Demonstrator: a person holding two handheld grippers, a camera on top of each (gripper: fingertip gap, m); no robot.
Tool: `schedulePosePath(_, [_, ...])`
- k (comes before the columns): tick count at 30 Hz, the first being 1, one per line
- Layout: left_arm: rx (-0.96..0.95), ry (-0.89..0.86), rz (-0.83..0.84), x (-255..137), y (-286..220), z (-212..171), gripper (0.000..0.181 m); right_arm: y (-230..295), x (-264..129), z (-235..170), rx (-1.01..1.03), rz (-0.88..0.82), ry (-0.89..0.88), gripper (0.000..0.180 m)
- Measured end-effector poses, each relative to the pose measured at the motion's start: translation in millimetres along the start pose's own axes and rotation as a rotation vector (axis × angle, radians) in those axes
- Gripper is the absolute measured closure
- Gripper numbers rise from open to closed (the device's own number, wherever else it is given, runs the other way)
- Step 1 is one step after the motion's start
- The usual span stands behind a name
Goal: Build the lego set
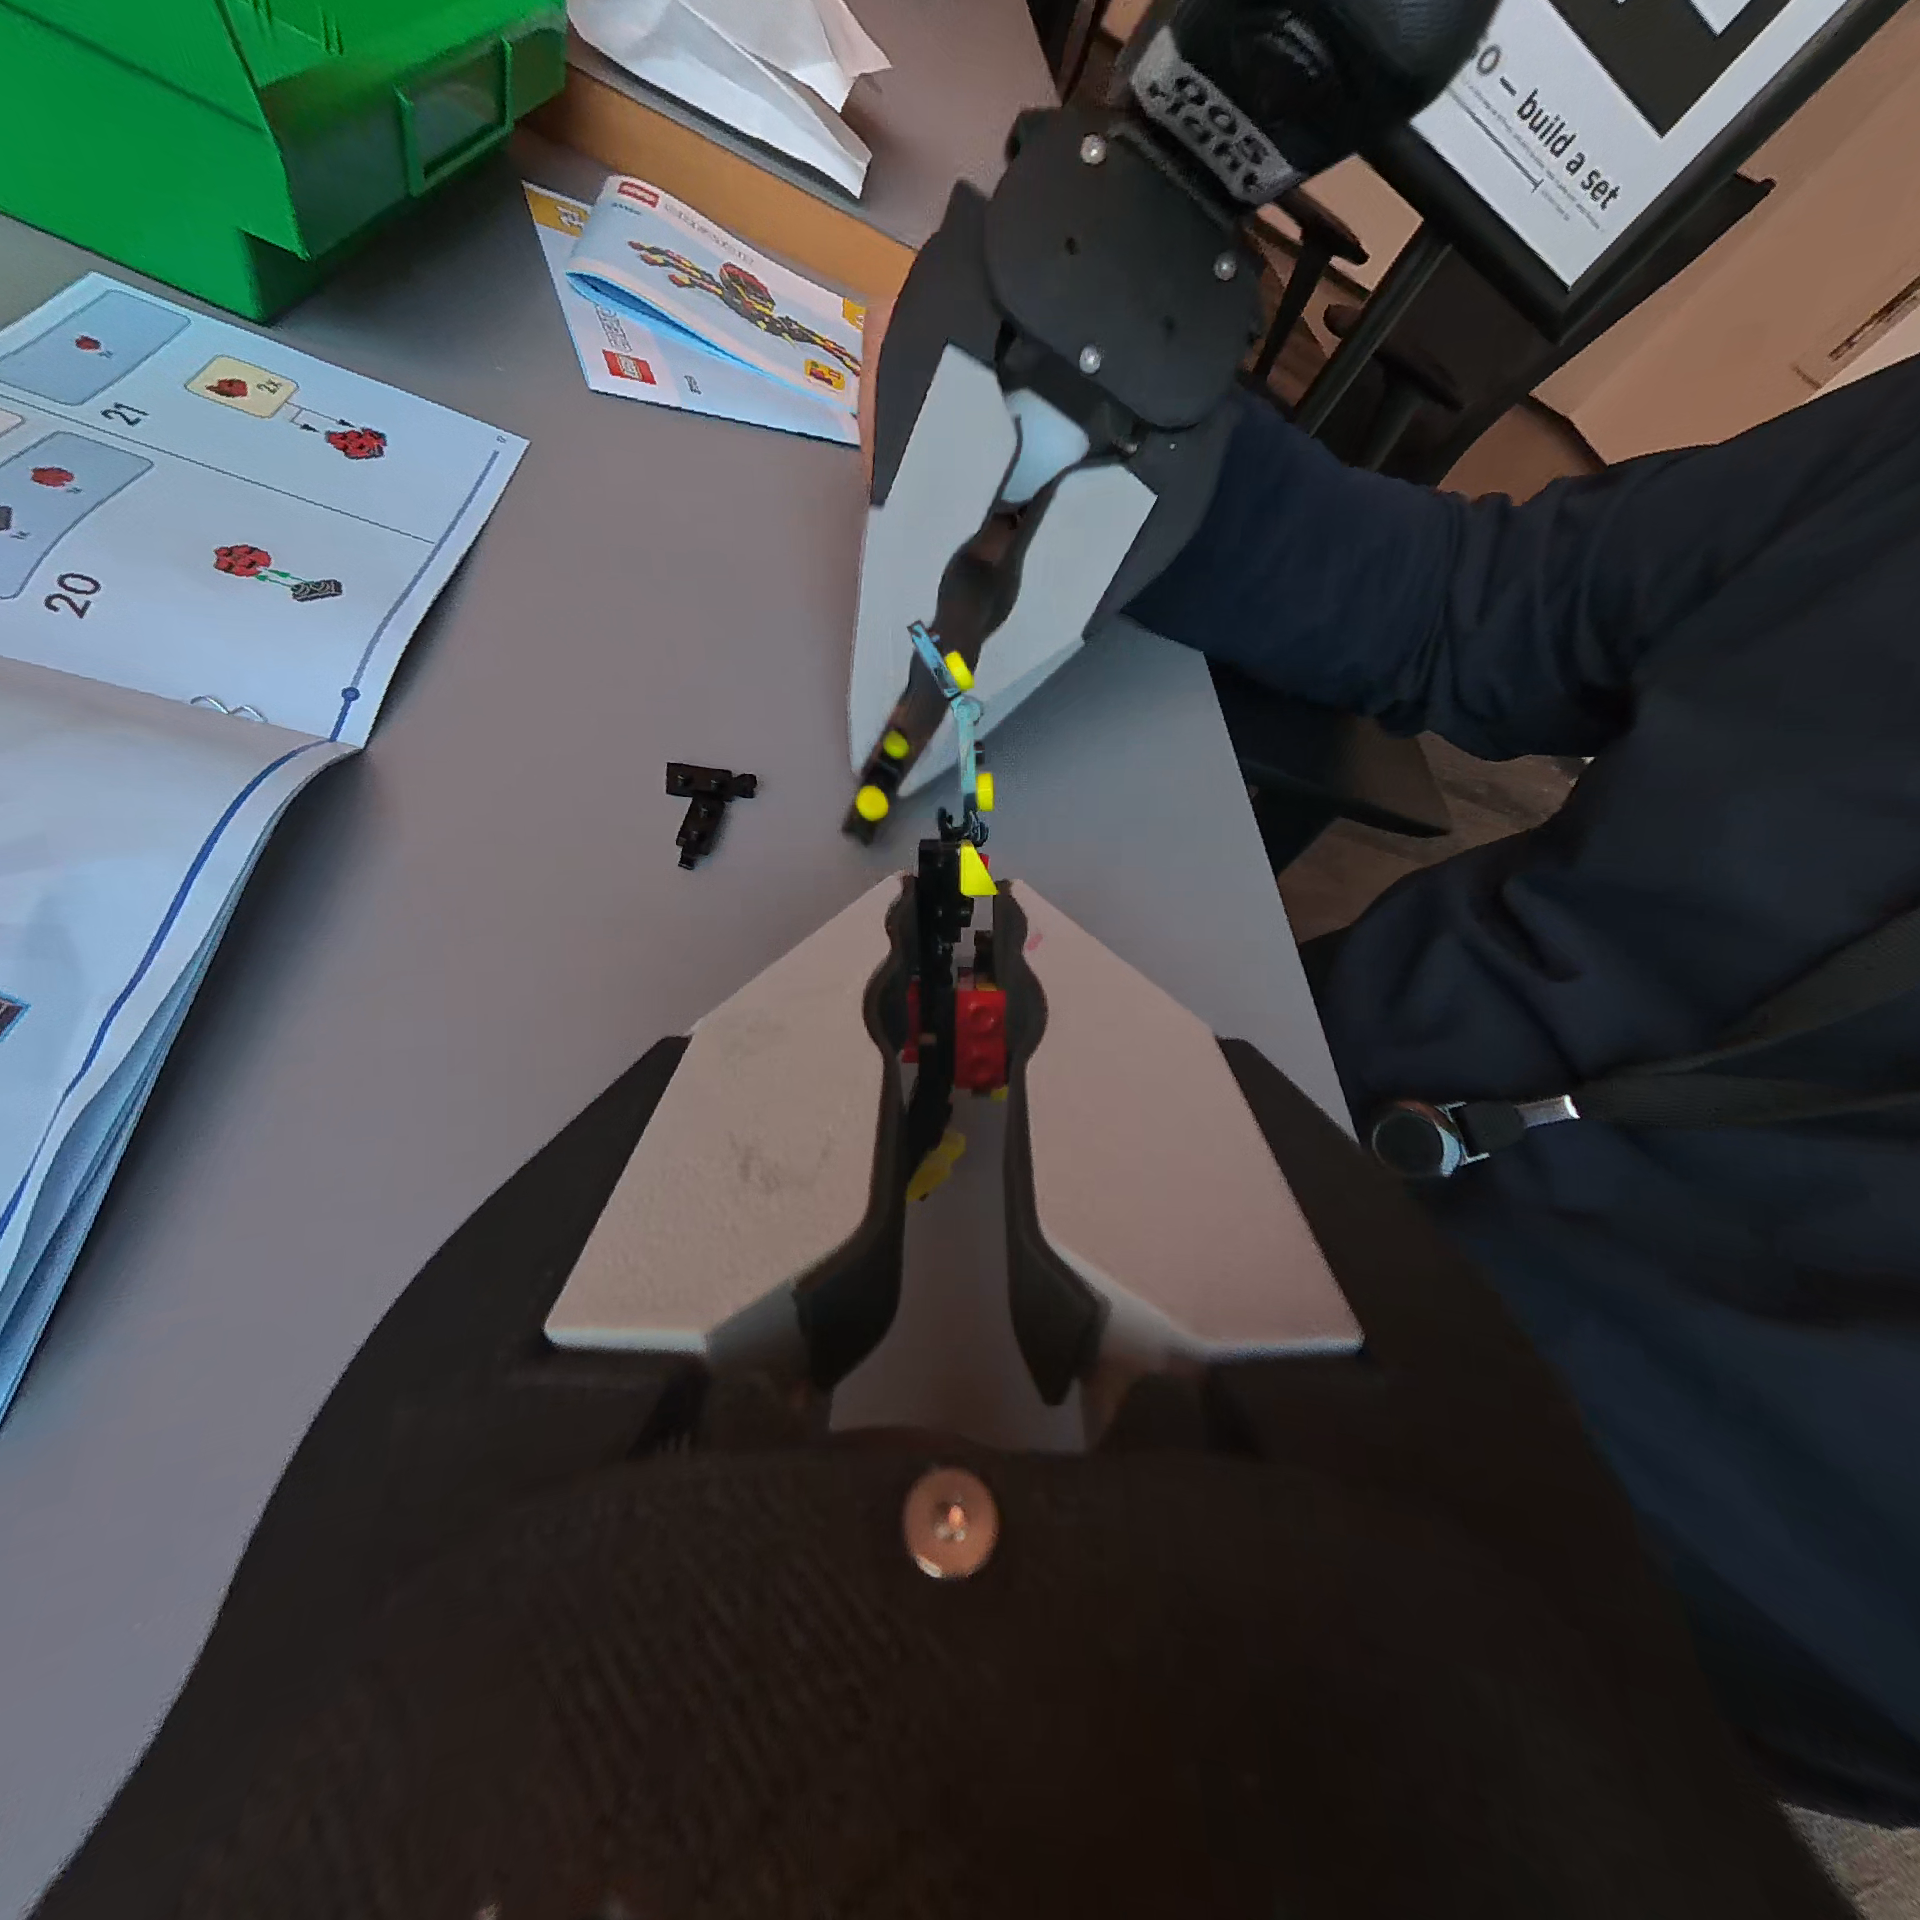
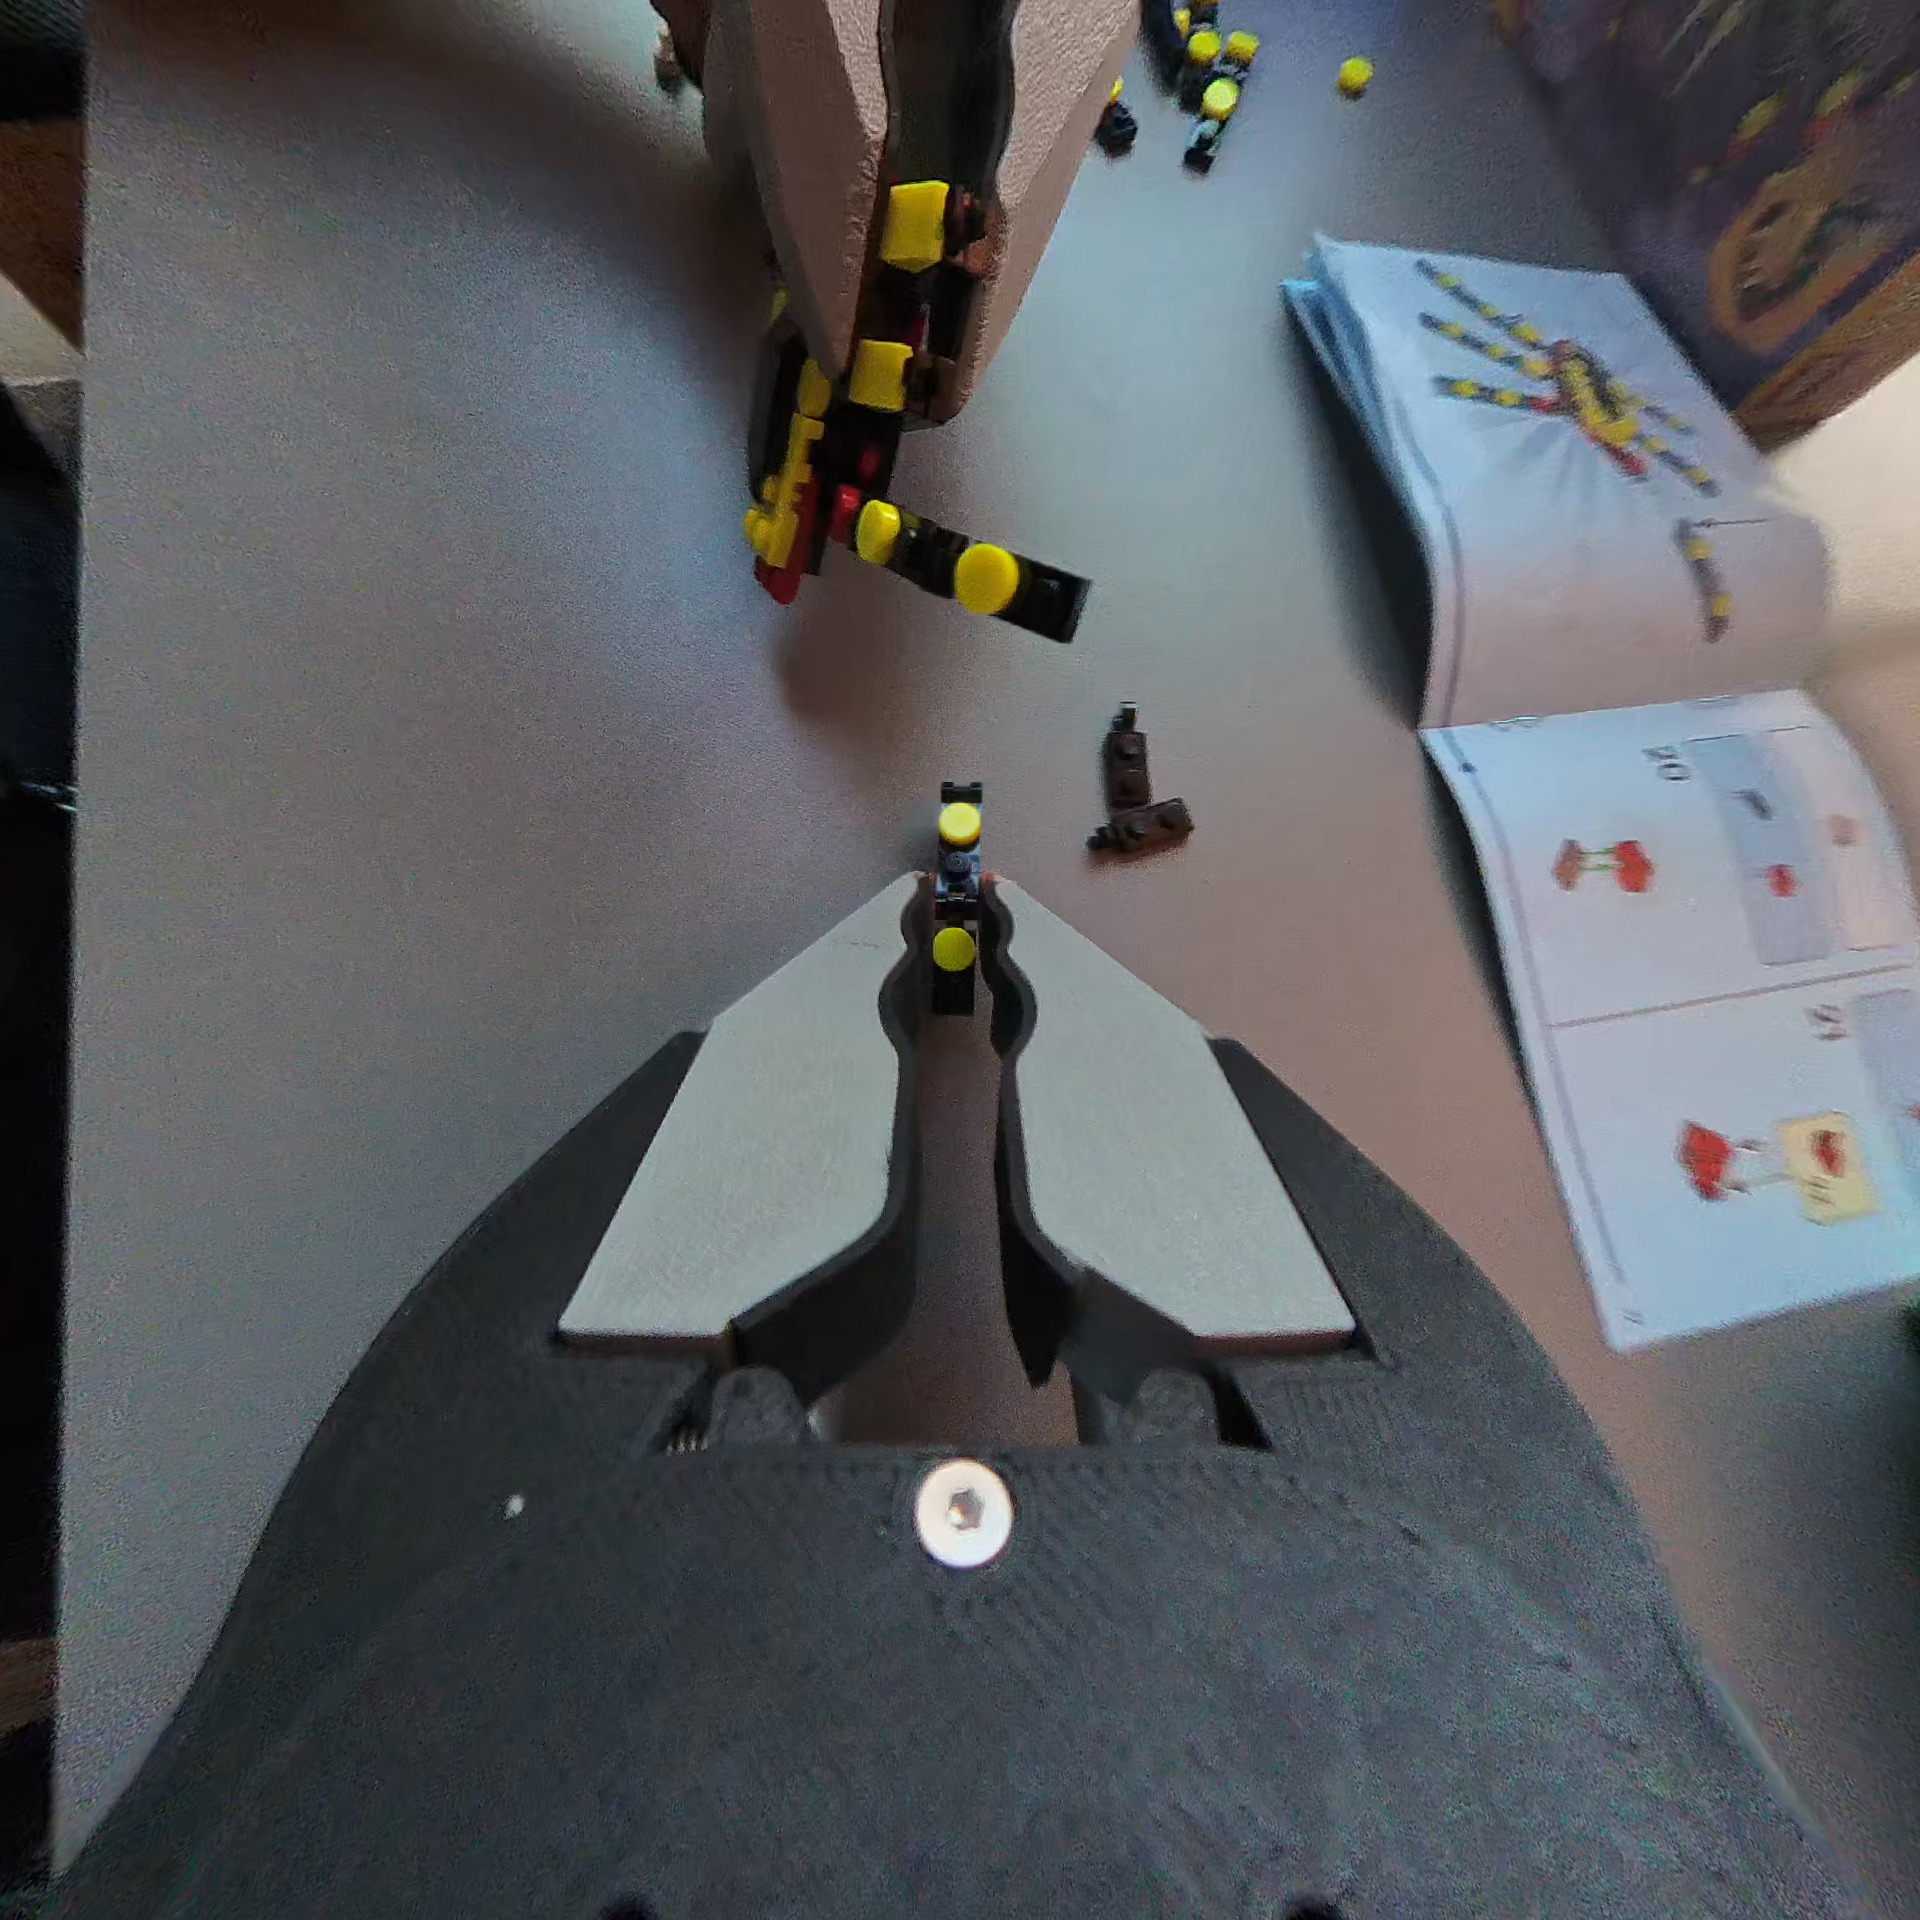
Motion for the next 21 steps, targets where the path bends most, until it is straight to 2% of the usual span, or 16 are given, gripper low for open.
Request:
schedulePosePath(1, [-0.003,-0.003,-0.003,0.3,0.1,0.0,0.17,-3.7,-7.4,1.9,-0.044,-0.051,-0.019,0.175])
schedulePosePath(6, [-0.038,0.009,-0.096,6.1,-7.4,-3.2,0.171,-7.6,-43.2,32.5,-0.384,-0.257,-0.067,0.175])
schedulePosePath(9, [-0.034,0.017,-0.119,8.8,-10.2,-3.6,0.171,5.0,-47.3,52.9,-0.5,-0.197,-0.034,0.175])
schedulePosePath(14, [-0.02,0.028,-0.141,11.6,-15.1,-4.5,0.171,14.9,-38.9,72.3,-0.699,-0.155,0.123,0.175])
schedulePosePath(17, [-0.018,0.031,-0.14,11.2,-15.2,-4.8,0.171,10.9,-40.5,77.0,-0.691,-0.177,0.154,0.175])
schedulePosePath(21, [-0.021,0.027,-0.132,8.7,-13.1,-4.9,0.171,23.5,-54.6,75.0,-0.573,-0.145,0.024,0.175])
Point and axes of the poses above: each gripper's, where its closed fingertips meet, x out along the fingers, z out of its top, y = z × x across the jaws, the point moved 5 cm from there along -x, back along the fingers, and after that the axes turned 1 degree about -y, right-handed, at the moved point
